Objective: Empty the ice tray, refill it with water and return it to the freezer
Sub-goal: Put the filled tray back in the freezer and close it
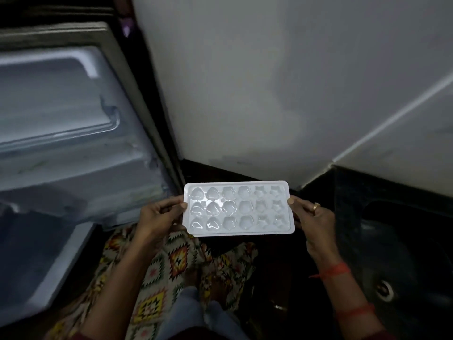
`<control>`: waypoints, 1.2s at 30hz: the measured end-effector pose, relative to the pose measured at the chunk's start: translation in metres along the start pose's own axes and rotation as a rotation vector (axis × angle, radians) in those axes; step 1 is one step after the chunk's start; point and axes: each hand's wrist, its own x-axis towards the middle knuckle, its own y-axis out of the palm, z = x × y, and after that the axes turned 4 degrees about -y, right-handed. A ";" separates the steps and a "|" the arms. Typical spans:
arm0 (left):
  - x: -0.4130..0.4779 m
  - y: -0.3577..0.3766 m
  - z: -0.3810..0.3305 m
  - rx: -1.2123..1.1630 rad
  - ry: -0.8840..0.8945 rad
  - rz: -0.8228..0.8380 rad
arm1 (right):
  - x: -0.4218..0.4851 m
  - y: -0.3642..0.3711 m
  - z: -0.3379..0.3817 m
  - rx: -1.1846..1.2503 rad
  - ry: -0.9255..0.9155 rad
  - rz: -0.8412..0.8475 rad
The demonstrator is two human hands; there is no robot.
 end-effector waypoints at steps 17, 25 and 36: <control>-0.030 -0.175 0.030 -0.222 -0.030 -0.329 | -0.038 0.177 -0.003 -0.146 -0.053 0.365; -0.040 -0.278 0.036 -0.304 -0.027 -0.432 | -0.082 0.284 -0.003 -0.164 -0.035 0.507; -0.068 -0.400 0.049 -0.424 -0.049 -0.634 | -0.149 0.420 -0.002 -0.234 -0.092 0.736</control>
